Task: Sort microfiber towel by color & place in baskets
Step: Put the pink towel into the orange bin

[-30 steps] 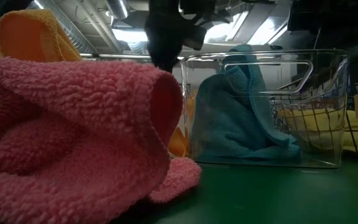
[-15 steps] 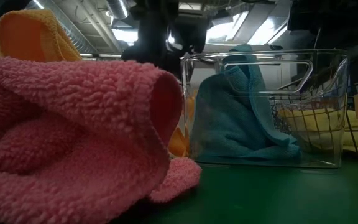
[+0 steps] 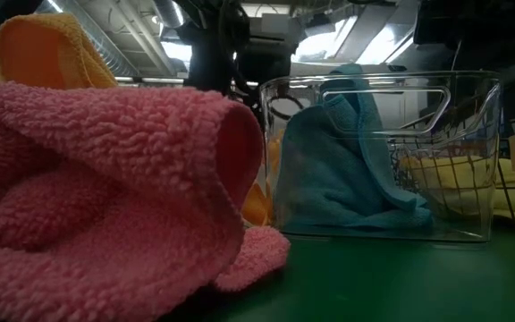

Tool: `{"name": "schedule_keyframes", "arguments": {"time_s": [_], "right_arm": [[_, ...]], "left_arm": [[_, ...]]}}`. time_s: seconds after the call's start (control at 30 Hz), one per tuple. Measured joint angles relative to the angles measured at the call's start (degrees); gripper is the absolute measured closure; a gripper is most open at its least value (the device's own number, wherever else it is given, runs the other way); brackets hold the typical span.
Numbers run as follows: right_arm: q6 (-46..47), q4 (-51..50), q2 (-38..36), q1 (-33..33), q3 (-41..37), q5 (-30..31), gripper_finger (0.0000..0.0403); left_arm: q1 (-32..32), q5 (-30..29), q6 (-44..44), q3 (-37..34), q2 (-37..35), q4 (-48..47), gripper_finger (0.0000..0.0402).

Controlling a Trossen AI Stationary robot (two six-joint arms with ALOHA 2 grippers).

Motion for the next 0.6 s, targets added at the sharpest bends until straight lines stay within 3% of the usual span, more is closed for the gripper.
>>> {"name": "schedule_keyframes", "arguments": {"time_s": [0.17, 0.4, 0.6], "right_arm": [[0.00, 0.01, 0.01, 0.02, 0.00, 0.00, 0.0219], [-0.05, 0.66, 0.00, 0.02, 0.00, 0.00, 0.0219], [-5.81, 9.29, 0.02, 0.01, 0.00, 0.00, 0.0219]], "left_arm": [[-2.62, -1.68, 2.41, 2.48, 0.00, -0.75, 0.0390], [-4.52, -3.11, 2.41, 9.66, 0.00, -8.17, 0.0399], [-5.11, -4.46, 2.81, 18.43, 0.00, -11.82, 0.0400]]}}
